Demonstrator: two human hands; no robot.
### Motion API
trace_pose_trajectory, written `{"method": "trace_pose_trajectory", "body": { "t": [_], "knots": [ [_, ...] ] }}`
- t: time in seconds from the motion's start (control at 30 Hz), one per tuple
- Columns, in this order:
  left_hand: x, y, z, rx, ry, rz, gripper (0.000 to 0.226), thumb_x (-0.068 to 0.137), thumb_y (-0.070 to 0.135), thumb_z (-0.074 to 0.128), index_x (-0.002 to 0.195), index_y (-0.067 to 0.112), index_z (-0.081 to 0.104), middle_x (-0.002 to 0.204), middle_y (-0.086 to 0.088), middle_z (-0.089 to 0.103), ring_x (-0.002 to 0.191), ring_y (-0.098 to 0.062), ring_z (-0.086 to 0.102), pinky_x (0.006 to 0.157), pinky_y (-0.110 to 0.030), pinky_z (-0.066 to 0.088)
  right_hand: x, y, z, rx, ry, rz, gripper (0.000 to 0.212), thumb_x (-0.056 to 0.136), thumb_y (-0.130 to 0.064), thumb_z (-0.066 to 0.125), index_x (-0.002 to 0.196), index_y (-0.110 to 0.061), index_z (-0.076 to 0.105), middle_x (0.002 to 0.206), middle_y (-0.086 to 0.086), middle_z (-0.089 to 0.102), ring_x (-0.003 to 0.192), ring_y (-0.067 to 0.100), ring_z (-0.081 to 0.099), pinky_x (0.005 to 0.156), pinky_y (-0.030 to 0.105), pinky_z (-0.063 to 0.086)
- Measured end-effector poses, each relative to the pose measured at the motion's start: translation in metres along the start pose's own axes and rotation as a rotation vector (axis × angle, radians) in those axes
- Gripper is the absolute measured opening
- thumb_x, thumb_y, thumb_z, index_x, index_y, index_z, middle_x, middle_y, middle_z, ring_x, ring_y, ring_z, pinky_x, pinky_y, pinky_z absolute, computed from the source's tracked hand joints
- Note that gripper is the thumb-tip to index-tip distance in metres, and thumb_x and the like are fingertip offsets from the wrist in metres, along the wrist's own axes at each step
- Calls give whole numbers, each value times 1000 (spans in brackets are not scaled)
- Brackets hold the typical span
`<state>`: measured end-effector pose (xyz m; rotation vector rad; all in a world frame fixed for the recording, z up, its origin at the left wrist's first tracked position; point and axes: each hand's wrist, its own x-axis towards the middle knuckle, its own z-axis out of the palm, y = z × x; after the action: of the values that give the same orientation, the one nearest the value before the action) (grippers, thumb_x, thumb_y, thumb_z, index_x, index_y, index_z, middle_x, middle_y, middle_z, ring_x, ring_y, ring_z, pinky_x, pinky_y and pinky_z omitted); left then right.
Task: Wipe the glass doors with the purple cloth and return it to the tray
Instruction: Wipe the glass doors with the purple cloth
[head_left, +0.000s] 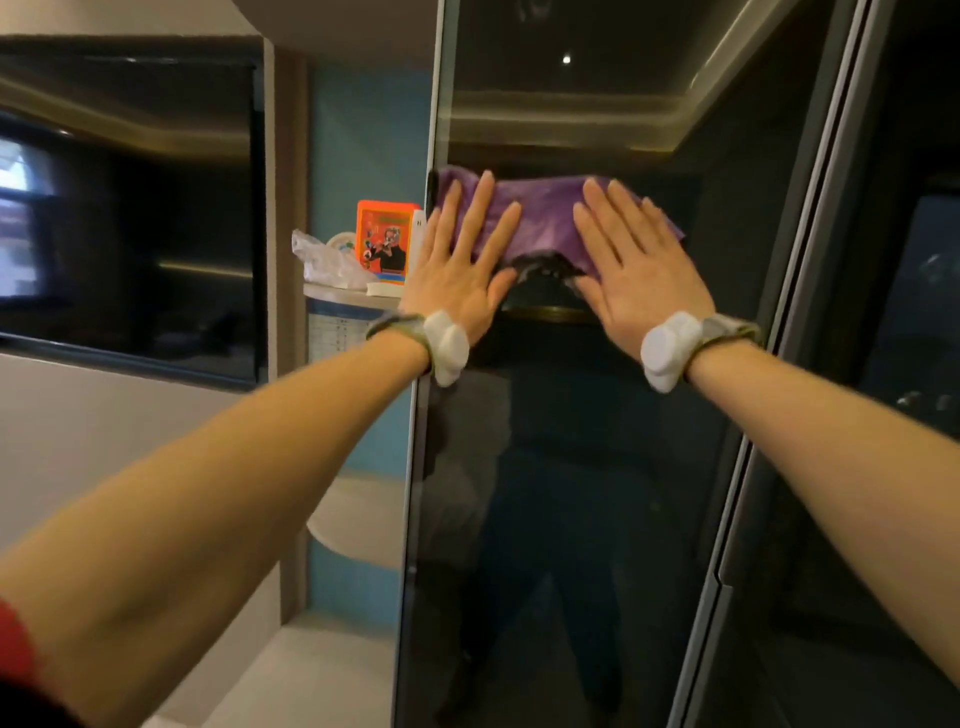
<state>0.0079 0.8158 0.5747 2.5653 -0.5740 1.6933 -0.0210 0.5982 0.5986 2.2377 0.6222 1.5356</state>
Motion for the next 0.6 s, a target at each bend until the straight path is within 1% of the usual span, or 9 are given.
{"method": "trace_pose_trajectory", "body": {
  "t": [0.07,0.13,0.2,0.23,0.3,0.37,0.4,0.47,0.6],
  "knots": [
    [-51,7,19,-14,-37,20,64,95,46,28,148,25,-2,158,-13,-1,143,-35,-5,118,-46,1,-35,-27,16,2,8,-38,63,94,-37,38,145,-4,24,154,17,23,143,31,15,116,44,11],
    [-115,16,41,12,-94,52,67,93,44,37,147,22,6,156,-15,4,142,-39,2,116,-52,13,-88,-59,39,11,-24,-104,63,91,-35,45,143,-4,31,150,18,31,141,33,17,116,46,11],
    [-178,30,59,43,-120,71,73,87,43,52,146,20,17,154,-16,14,140,-41,9,111,-56,20,-151,-92,58,8,-94,-163,59,91,-35,41,141,-6,31,148,14,35,143,30,6,116,43,6],
    [-208,38,70,61,-144,79,76,85,44,53,147,20,16,155,-14,12,140,-40,7,112,-55,19,-181,-106,69,11,-131,-197,57,91,-35,37,140,-8,31,147,11,36,144,27,-2,115,42,4],
    [-262,52,96,88,-194,74,73,88,45,38,149,24,3,158,-12,-7,142,-39,-7,118,-49,3,-229,-129,91,31,-201,-224,54,96,-36,25,143,-9,25,147,8,34,144,24,-11,115,39,1],
    [-294,67,112,92,-234,8,63,93,48,18,148,25,-2,156,-9,-17,142,-35,-13,115,-44,-8,-253,-138,105,51,-263,-194,55,99,-36,7,149,-11,9,149,7,28,144,22,-11,116,37,-4],
    [-297,70,111,99,-245,-34,60,95,49,10,148,25,-3,156,-8,-19,142,-35,-13,115,-43,-9,-251,-139,104,61,-270,-176,55,99,-36,4,149,-11,5,150,6,25,144,22,-10,117,37,-6],
    [-296,79,111,95,-287,-83,59,95,49,1,148,25,-4,156,-7,-20,143,-34,-11,115,-43,-7,-250,-133,103,55,-272,-188,55,99,-36,4,148,-11,8,151,6,20,145,22,-8,117,36,-9],
    [-285,79,111,57,-305,-83,63,93,55,4,148,25,2,156,-6,-18,143,-34,-7,115,-43,-6,-250,-121,104,60,-234,-206,55,99,-35,4,149,-11,2,156,7,1,145,22,-8,117,36,-9]
  ]
}}
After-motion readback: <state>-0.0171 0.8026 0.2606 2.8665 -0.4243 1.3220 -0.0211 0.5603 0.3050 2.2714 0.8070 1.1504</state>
